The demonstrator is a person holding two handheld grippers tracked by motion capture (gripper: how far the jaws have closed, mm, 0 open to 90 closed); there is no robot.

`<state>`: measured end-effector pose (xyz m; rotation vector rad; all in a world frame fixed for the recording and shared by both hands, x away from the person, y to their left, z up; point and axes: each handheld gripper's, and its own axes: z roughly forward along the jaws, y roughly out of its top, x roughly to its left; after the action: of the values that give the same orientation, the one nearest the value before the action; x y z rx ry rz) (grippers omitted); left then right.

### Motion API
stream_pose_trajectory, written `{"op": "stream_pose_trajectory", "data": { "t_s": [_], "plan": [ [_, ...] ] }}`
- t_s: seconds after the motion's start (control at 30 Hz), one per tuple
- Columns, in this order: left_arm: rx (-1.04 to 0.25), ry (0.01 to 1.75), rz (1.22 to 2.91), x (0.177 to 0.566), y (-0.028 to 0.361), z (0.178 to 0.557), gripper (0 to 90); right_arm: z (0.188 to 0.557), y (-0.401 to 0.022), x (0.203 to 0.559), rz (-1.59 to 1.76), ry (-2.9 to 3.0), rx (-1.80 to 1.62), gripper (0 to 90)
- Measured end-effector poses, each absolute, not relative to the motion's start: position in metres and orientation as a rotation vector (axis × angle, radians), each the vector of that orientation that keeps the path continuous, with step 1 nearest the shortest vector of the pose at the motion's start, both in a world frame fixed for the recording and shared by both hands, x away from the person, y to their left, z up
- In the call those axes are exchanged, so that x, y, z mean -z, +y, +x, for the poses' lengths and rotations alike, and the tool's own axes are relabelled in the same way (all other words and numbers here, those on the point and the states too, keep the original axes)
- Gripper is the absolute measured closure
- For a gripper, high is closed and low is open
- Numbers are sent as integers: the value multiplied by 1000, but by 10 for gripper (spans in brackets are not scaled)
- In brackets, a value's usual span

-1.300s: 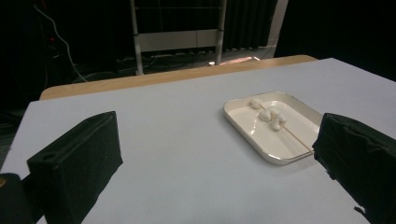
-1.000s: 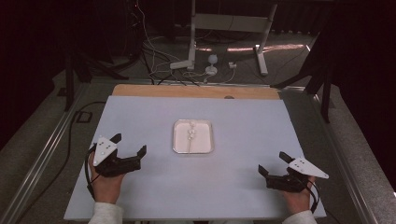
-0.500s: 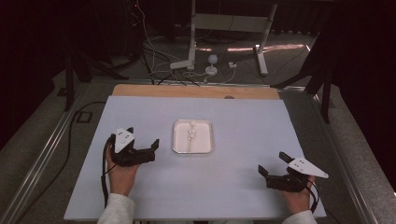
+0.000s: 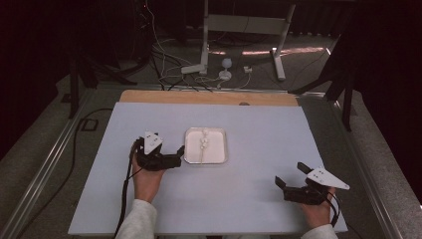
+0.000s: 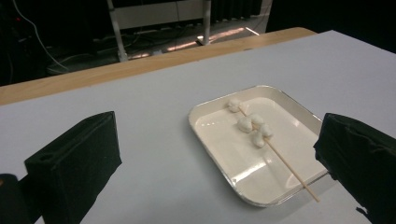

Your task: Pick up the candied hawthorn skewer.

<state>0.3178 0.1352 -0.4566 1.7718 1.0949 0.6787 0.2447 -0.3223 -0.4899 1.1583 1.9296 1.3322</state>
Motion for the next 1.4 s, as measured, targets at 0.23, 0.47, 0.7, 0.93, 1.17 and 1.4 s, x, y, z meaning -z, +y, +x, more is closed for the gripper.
{"op": "stream_pose_trajectory", "data": {
  "t_s": [0.23,0.47,0.7,0.93,1.17,1.4],
  "plan": [
    [-647,1107,1804,468,116,329,6,245,-323,490,1159,1933,-1331,0],
    [-612,1113,1839,480,102,335,6,245,-323,490,1160,1935,-1330,0],
    [-583,1124,1875,490,87,342,6,245,-323,491,1161,1938,-1328,0],
    [-533,1146,1931,500,71,347,6,245,-323,491,1162,1938,-1329,1],
    [-452,1190,2005,509,56,353,7,245,-323,491,1166,1937,-1332,1],
    [-443,1225,2054,515,53,355,220,245,-323,491,1166,1938,-1333,1]
  ]
}}
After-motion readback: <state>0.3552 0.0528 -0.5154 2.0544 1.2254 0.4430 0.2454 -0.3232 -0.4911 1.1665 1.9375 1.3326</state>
